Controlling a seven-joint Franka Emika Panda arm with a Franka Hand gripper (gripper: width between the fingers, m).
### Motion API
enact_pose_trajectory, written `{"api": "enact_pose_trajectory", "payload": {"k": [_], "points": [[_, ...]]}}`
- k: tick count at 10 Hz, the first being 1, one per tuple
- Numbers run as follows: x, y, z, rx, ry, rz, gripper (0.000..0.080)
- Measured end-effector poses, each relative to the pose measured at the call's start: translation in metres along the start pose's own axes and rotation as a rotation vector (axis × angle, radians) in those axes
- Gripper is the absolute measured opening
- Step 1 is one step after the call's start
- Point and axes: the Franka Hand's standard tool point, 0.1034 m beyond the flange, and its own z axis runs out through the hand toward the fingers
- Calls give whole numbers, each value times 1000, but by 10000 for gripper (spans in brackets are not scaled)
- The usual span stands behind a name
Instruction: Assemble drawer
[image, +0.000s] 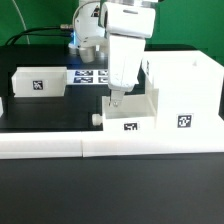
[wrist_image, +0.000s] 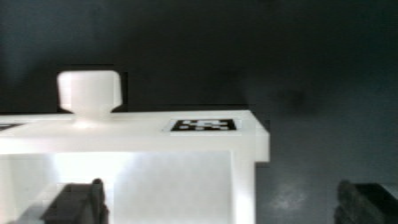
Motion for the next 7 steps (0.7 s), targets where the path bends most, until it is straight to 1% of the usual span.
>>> {"api": "enact_pose_trajectory", "payload": {"k": [2,3,5,7], "points": [[-17,0,-5,-5,-7,-20,648],[-26,0,-4,-2,-10,-35,648],[-33,0,-3,-2,-9,-39,648],[-33,0,-2,0,-9,-35,648]]}}
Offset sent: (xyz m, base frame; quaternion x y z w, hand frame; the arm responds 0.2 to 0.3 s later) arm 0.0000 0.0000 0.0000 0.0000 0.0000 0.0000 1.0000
